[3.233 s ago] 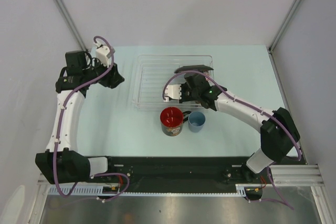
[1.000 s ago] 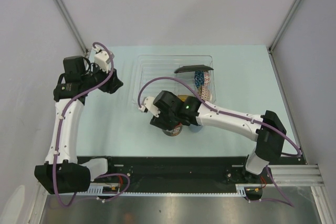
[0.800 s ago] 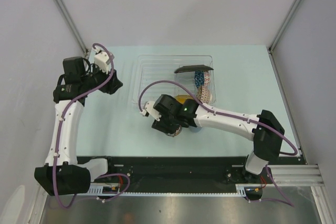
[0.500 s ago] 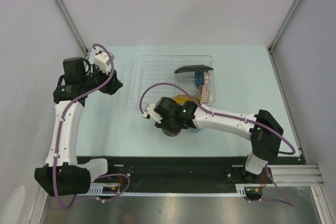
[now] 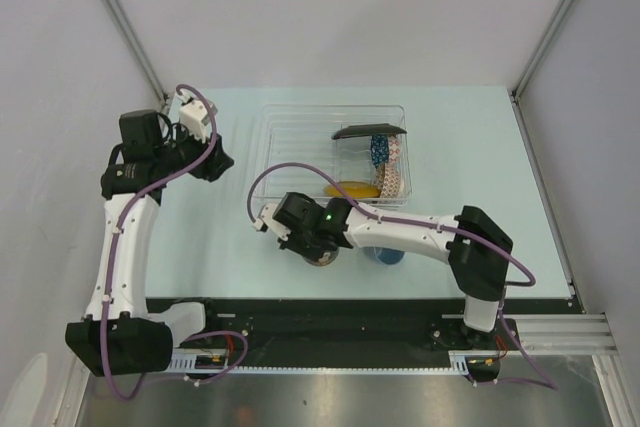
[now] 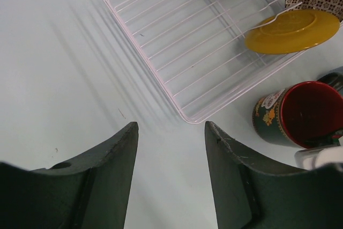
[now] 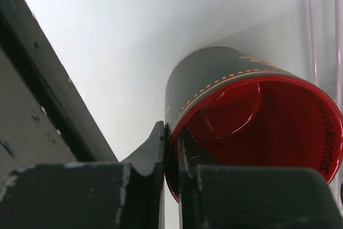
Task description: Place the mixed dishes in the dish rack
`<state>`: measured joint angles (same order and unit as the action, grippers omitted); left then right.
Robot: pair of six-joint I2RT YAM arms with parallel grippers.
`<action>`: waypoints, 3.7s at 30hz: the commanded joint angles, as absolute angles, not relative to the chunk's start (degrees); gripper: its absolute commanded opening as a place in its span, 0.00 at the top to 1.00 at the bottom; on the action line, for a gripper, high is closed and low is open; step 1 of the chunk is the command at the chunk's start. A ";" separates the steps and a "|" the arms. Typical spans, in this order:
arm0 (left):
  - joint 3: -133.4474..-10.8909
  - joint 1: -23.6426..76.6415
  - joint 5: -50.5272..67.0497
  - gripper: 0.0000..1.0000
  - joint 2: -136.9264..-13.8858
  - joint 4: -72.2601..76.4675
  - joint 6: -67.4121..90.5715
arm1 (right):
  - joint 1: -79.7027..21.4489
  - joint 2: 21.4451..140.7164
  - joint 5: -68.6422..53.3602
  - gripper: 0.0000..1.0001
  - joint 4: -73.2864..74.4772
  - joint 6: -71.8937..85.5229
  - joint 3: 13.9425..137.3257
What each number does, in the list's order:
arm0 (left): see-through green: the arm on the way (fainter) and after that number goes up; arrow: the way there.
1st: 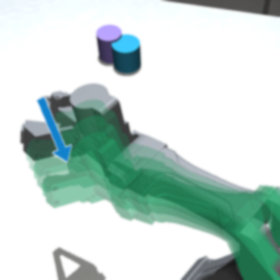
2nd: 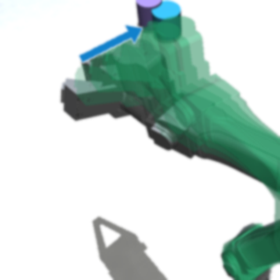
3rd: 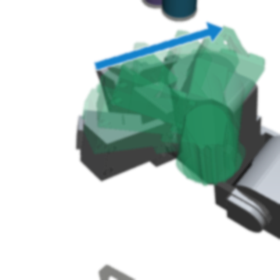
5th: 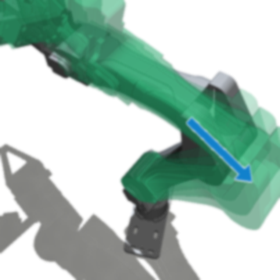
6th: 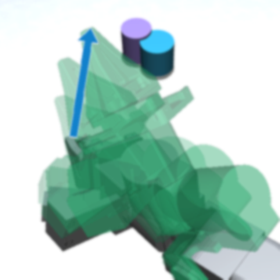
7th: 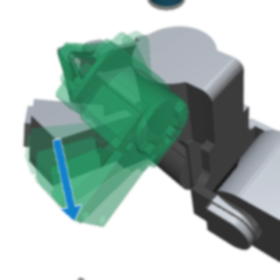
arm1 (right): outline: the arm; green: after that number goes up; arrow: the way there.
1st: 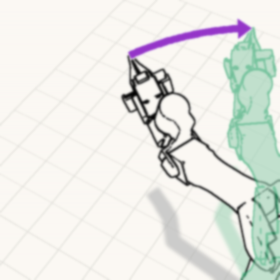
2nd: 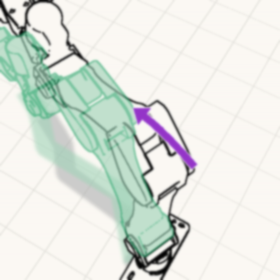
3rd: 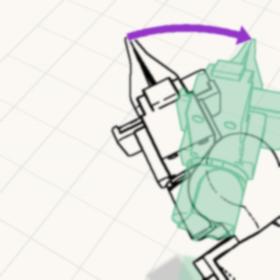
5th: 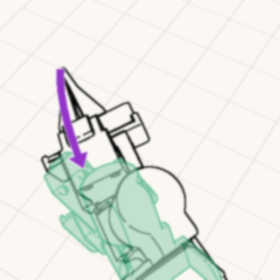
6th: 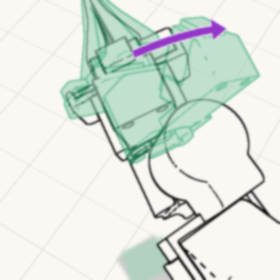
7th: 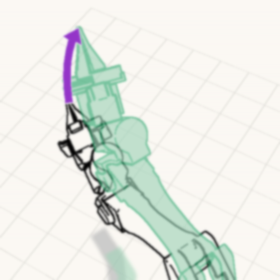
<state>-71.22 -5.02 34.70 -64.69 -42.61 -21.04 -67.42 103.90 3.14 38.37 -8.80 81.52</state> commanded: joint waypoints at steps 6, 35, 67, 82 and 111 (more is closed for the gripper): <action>-70.49 -5.54 35.33 0.42 -62.58 -41.49 -21.44 | -62.15 108.99 -1.13 0.92 36.38 -8.79 87.10; -70.14 -5.54 36.83 0.42 -62.31 -41.13 -19.34 | -66.62 111.71 -0.44 0.66 40.43 -7.03 92.98; -77.69 -5.62 33.85 0.26 -60.65 -43.68 -13.46 | -60.04 102.15 -3.59 1.00 41.49 -6.60 89.46; -81.58 -15.73 61.24 0.00 -58.45 -26.69 19.14 | -36.31 79.54 -39.90 1.00 -25.45 47.66 86.14; -62.23 7.82 53.26 0.00 -56.95 2.20 37.53 | -37.09 97.21 -24.96 1.00 -73.30 83.76 83.67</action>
<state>-62.63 7.27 55.24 -57.39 1.98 39.79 -36.10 97.97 -28.73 -59.61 81.41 79.48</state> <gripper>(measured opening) 0.996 0.145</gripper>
